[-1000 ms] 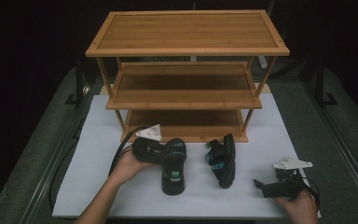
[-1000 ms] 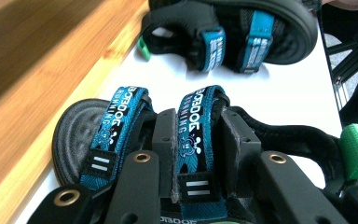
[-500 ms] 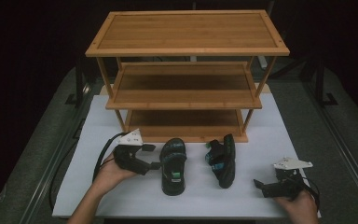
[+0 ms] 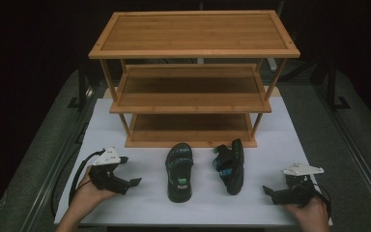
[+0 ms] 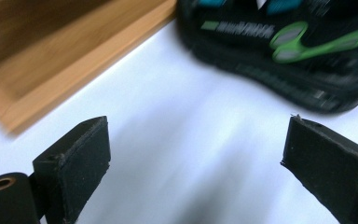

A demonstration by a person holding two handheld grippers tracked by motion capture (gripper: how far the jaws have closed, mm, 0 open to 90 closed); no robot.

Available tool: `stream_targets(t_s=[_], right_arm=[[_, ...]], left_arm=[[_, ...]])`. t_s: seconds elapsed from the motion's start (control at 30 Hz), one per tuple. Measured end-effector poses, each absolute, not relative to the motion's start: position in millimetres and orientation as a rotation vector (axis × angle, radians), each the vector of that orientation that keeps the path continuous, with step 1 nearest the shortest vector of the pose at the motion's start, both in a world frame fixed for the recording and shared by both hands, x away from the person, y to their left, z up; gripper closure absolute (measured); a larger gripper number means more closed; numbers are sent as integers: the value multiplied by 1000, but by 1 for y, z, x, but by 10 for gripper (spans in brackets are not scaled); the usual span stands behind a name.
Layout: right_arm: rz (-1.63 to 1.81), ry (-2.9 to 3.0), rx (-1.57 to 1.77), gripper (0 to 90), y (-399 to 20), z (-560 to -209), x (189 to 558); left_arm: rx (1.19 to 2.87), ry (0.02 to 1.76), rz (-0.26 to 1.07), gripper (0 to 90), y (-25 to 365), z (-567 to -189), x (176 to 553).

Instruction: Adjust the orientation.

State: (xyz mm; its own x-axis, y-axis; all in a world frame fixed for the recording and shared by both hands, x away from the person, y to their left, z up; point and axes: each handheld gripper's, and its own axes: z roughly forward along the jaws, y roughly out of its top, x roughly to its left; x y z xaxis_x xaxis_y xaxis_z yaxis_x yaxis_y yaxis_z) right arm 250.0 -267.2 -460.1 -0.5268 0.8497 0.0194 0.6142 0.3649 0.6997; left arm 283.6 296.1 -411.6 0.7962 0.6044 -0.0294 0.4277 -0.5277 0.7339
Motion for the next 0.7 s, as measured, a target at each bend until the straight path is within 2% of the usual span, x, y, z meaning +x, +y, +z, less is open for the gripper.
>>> stream_targets(t_s=[0.07, 0.1, 0.37, 0.7], right_arm=[[948, 2287, 1285, 0, -267, -460, 250], [957, 2287, 1293, 0, -268, -460, 250], [957, 2289, 1298, 0, -268, -459, 251], [937, 2280, 1312, 14, -266, -458, 250]], left_arm=[[2218, 779, 297, 59, 302, -415, 280], [2227, 794, 300, 10, 306, -418, 278], [2233, 870, 361, 0, 331, -439, 265], [2243, 875, 362, 0, 336, -452, 263]])
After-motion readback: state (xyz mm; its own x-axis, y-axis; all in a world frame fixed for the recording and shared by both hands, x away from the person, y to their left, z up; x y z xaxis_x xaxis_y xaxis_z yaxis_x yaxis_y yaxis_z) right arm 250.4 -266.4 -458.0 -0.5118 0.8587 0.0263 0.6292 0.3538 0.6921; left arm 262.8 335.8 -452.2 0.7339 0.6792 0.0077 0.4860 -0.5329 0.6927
